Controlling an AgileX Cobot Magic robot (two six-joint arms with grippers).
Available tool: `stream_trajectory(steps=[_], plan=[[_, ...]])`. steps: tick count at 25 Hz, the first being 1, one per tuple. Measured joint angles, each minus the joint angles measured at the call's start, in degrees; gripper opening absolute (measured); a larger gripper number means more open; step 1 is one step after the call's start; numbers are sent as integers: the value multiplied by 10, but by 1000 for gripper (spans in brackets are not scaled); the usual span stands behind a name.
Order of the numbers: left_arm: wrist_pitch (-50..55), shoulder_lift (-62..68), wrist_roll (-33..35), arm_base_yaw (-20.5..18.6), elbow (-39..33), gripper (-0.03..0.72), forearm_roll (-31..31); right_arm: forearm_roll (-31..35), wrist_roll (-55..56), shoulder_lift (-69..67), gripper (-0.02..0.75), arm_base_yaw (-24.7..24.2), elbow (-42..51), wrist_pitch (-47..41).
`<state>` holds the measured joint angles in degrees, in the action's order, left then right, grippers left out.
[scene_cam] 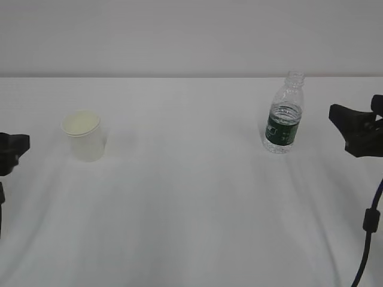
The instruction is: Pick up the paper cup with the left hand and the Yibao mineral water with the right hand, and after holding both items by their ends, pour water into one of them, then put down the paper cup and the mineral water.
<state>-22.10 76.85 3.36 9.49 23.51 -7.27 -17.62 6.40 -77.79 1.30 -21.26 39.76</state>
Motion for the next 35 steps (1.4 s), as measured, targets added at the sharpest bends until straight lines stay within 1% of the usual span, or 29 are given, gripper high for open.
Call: stream_trajectory(steps=[3,5,8,12,15,19,21,27,33,35], plan=[[-74,62,0,0,1,575,13,0,5,-54,589,0,0,48],[-120,105,-8,1,1,575,32,0,5,-75,589,0,-1,71],[-194,162,-41,6,2,575,83,0,5,-116,589,0,-1,104],[-284,231,-69,20,3,580,130,-1,5,-157,589,0,-2,139],[-335,278,-81,25,5,582,147,-1,5,-179,589,0,-4,146],[-412,335,-88,27,7,587,151,-1,-1,-209,589,0,-4,180],[-428,359,-90,27,8,590,151,-1,-1,-226,589,0,-4,197],[-433,414,-91,27,14,593,148,-1,-2,-279,589,0,-7,249],[-434,432,-91,27,50,600,143,-1,-2,-318,589,0,-8,253],[-434,432,-85,27,62,600,133,-2,-2,-323,589,0,-8,253]])
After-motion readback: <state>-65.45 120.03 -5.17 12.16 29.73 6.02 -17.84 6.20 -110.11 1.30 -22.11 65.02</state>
